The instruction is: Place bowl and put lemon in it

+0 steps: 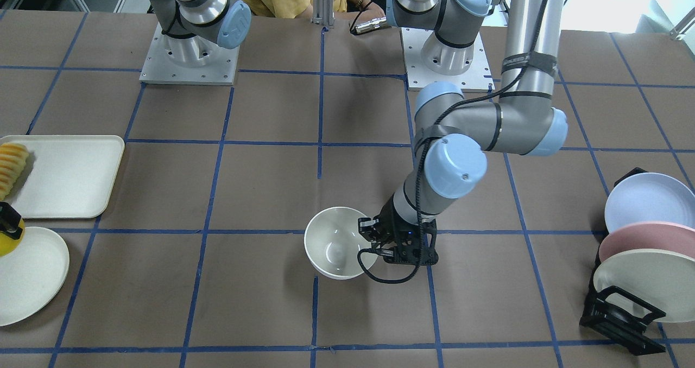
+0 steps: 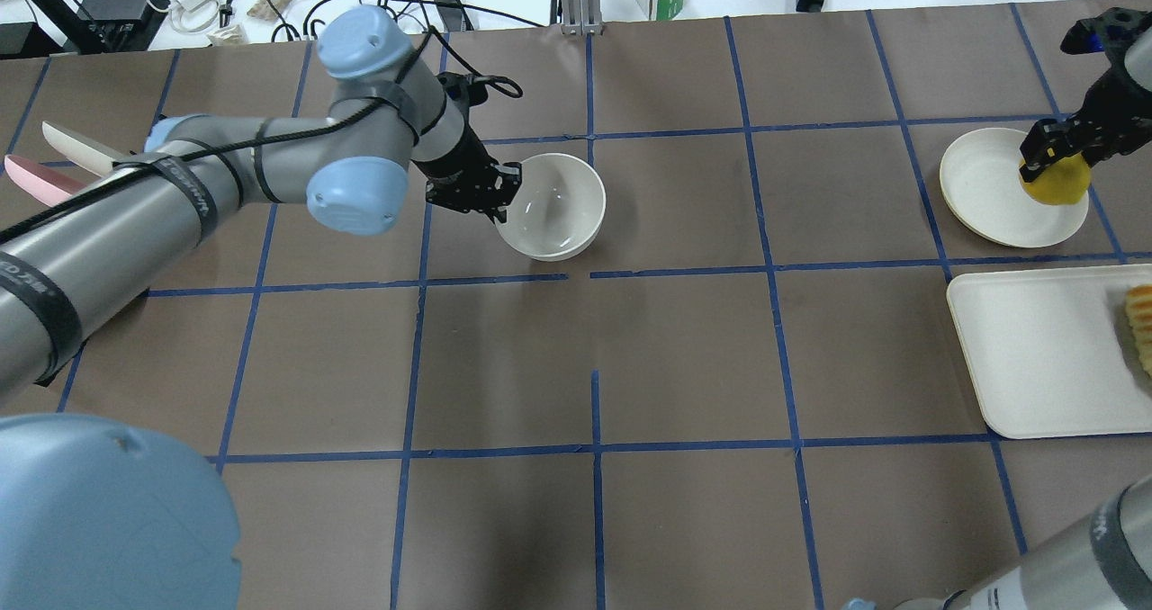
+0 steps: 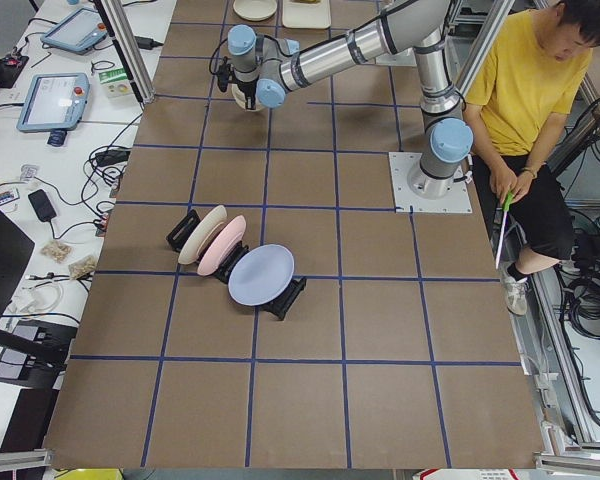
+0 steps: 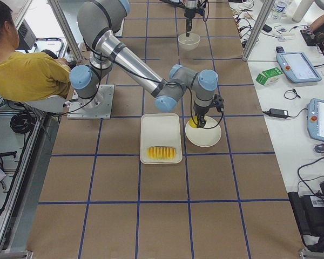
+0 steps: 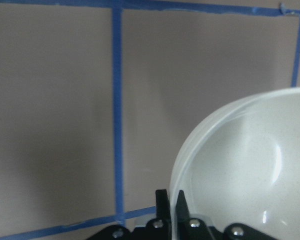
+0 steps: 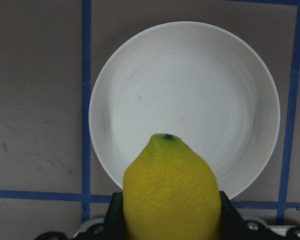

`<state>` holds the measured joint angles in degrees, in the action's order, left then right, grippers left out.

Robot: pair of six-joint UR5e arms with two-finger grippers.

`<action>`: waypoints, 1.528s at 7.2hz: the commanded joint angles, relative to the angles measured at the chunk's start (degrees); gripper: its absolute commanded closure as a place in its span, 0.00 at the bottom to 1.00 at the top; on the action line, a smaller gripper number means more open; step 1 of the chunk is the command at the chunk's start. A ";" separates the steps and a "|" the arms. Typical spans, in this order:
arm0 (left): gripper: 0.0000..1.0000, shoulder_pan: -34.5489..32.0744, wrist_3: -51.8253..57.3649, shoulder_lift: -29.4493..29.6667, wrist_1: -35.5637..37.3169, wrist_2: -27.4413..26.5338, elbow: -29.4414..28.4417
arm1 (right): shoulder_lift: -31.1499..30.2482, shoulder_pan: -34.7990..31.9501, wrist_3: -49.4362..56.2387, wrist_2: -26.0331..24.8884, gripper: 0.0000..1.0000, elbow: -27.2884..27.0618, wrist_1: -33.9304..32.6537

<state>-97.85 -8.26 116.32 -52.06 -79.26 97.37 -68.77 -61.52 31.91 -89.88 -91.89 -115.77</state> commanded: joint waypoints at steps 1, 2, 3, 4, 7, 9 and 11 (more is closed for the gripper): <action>1.00 -3.57 -3.67 -0.47 4.68 -2.82 1.95 | -6.09 -7.00 -9.44 -0.03 1.00 -0.05 5.79; 1.00 -3.83 -4.91 -0.48 4.60 -2.39 2.20 | -8.12 -9.99 -14.98 0.14 1.00 0.04 8.43; 0.97 -3.66 -4.66 -0.56 4.33 -2.39 2.64 | -8.66 -13.85 -20.69 0.14 1.00 -0.05 8.72; 0.69 -3.83 -4.92 -0.39 4.16 -2.13 2.91 | -8.84 -18.24 -26.31 -0.12 1.00 -0.05 8.81; 0.00 -1.56 -0.65 -3.27 -2.66 -1.95 -1.19 | -8.58 -29.76 -39.95 -2.84 1.00 0.04 8.64; 0.00 3.78 7.08 -8.45 -26.57 -2.56 -11.89 | -7.09 -33.13 -47.18 0.64 1.00 0.04 6.28; 0.00 10.46 12.12 -13.28 -35.71 -9.01 -14.14 | -3.59 -37.94 -48.77 2.69 1.00 1.00 1.62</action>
<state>-91.21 1.23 106.25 -81.40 -83.53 84.80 -74.42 -96.34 -15.33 -88.16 -91.56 -111.76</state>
